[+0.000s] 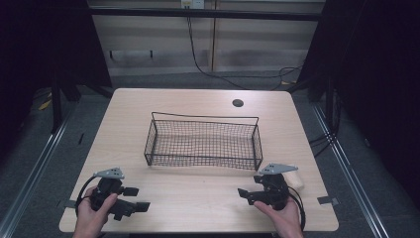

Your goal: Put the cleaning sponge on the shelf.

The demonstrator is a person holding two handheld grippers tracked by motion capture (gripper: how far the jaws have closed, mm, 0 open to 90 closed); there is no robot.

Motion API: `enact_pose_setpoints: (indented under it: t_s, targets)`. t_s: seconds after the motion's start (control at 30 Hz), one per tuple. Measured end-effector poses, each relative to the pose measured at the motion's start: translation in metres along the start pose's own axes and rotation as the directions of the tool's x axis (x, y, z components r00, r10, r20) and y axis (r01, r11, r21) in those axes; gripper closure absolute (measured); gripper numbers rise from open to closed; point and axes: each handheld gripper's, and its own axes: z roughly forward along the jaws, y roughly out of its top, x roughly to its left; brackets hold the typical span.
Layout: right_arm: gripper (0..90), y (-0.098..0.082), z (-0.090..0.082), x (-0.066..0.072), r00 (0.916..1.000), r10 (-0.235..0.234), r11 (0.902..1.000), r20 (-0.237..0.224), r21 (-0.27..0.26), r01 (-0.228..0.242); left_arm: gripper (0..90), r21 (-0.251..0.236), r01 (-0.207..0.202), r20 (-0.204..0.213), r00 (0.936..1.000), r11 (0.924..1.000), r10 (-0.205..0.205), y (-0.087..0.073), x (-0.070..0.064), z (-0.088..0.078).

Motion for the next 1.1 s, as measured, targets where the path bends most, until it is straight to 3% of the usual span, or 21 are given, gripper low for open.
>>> enact_pose_setpoints:
  t_s: [0.37,0.43,0.47,0.73,0.9,0.97,1.0,1.1]
  targets:
    - [28.5,0.003,-0.003,-0.001,0.9980,0.029,0.9995,-0.056,-0.007,-0.030,18.4,0.002,0.000,-0.004,1.0000,1.0000,0.000,0.000,0.001,0.000]
    - [40.0,0.006,-0.004,-0.002,0.9927,0.060,0.9982,-0.104,0.008,-0.060,18.4,0.002,0.001,-0.001,1.0000,1.0000,-0.001,0.000,0.000,-0.001]
    - [39.3,0.006,-0.005,-0.002,0.9909,0.068,0.9977,-0.117,0.001,-0.068,18.3,0.001,0.001,-0.003,1.0000,1.0000,-0.001,0.000,0.000,-0.001]
    - [38.3,0.012,-0.012,0.001,0.9979,0.005,1.0000,-0.064,-0.001,-0.005,18.4,-0.001,-0.001,-0.002,1.0000,1.0000,0.001,0.000,0.001,-0.001]
    - [39.1,0.017,-0.015,0.002,0.9963,0.016,0.9991,-0.084,0.041,-0.012,18.4,-0.002,0.000,-0.004,1.0000,1.0000,0.000,0.000,0.001,-0.001]
    - [34.2,0.018,-0.017,0.003,0.9978,0.015,0.9988,-0.065,0.047,-0.012,18.3,-0.002,0.000,-0.005,1.0000,1.0000,0.000,0.000,0.001,-0.001]
    - [29.0,0.019,-0.019,0.002,0.9970,0.038,0.9980,-0.067,0.053,-0.035,18.3,-0.001,0.003,-0.002,1.0000,1.0000,-0.003,0.000,0.001,-0.001]
    - [28.7,0.019,-0.020,0.002,0.9981,0.037,0.9973,-0.049,0.065,-0.034,18.4,-0.001,0.003,-0.002,1.0000,1.0000,-0.003,-0.001,0.001,-0.001]
